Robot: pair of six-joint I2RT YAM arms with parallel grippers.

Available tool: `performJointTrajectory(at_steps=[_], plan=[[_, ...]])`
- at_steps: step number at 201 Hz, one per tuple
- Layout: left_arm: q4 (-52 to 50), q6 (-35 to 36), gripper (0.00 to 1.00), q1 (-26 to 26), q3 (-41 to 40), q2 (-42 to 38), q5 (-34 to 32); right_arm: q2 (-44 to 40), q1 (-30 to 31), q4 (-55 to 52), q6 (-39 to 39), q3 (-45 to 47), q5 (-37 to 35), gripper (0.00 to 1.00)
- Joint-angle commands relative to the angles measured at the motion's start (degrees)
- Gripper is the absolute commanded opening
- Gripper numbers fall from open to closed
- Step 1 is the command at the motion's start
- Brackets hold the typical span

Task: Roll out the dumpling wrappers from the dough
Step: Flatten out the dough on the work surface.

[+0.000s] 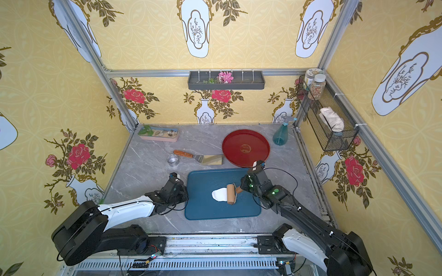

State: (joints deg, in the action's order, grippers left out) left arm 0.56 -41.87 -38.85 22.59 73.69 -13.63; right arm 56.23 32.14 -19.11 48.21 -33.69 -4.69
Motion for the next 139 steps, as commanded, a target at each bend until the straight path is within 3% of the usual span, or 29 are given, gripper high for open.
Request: performJointTrajectory(at_steps=[1, 61, 105, 139], plan=[[-2.4, -2.5, 0.00, 0.5, -0.4, -0.2, -5.2, -0.2, -0.1, -19.5, -3.6, 0.5, -4.1, 0.00], [-1.9, -2.2, 0.00, 0.5, -0.4, 0.2, -4.4, -1.9, -0.1, -20.2, -3.3, 0.6, -4.1, 0.00], [-1.4, -1.4, 0.00, 0.5, -0.5, 0.1, -3.4, -1.4, 0.5, -11.8, -4.0, 1.5, -0.4, 0.00], [-0.4, -0.8, 0.00, 0.5, -0.6, 0.7, -1.7, 3.1, 5.5, -7.1, -3.3, -1.1, -2.7, 0.00]])
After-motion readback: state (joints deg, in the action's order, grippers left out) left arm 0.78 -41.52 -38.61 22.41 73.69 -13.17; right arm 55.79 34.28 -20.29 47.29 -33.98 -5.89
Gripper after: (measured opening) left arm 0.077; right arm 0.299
